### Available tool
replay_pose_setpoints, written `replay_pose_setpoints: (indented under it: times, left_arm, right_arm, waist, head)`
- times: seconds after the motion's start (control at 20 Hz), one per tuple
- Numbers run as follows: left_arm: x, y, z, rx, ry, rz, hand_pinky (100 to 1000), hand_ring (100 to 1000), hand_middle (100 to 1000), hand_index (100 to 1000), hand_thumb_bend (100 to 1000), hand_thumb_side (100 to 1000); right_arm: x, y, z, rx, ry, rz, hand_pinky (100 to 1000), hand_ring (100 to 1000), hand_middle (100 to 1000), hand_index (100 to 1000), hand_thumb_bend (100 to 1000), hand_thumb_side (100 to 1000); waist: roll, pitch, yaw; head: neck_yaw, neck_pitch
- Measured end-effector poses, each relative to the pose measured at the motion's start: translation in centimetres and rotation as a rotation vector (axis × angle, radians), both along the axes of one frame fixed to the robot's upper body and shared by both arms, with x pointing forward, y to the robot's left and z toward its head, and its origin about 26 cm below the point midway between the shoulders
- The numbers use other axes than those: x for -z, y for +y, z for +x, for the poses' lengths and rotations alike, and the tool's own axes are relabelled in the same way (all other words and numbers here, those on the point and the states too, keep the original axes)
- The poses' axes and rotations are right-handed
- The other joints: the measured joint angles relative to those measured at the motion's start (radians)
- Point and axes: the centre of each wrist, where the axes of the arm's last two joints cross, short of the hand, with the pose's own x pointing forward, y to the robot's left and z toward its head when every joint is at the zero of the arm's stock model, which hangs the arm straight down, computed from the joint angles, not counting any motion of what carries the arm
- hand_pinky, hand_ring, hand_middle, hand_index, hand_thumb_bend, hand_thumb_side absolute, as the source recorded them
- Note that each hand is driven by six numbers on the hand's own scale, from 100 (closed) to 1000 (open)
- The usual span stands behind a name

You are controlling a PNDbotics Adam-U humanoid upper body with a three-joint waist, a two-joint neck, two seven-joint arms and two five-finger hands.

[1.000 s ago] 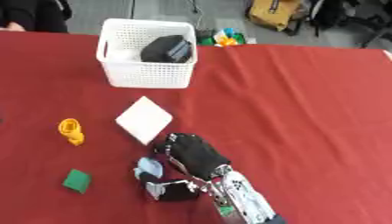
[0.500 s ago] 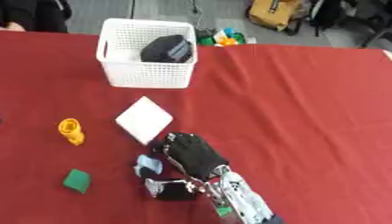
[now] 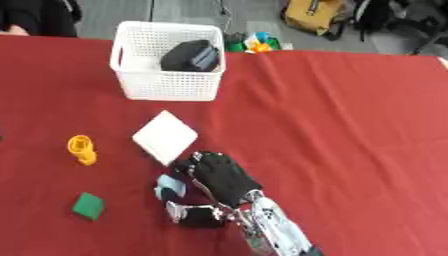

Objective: Pick up objects on the table and place them in the box.

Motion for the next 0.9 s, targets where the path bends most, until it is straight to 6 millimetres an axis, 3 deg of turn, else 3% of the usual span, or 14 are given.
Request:
replay_pose_setpoints:
  times: [0.9]
  left_arm:
    - [0.0, 0.0, 0.0, 0.0, 0.002, 0.002, 335, 444, 544, 715, 100, 878]
  right_arm:
    - [-0.13, -0.59, -0.31, 0.004, -0.023, 0.053, 168, 587, 100, 474, 100, 522]
  waist:
    - [0.0, 0.0, -0.011]
  head:
    - [0.002, 0.0]
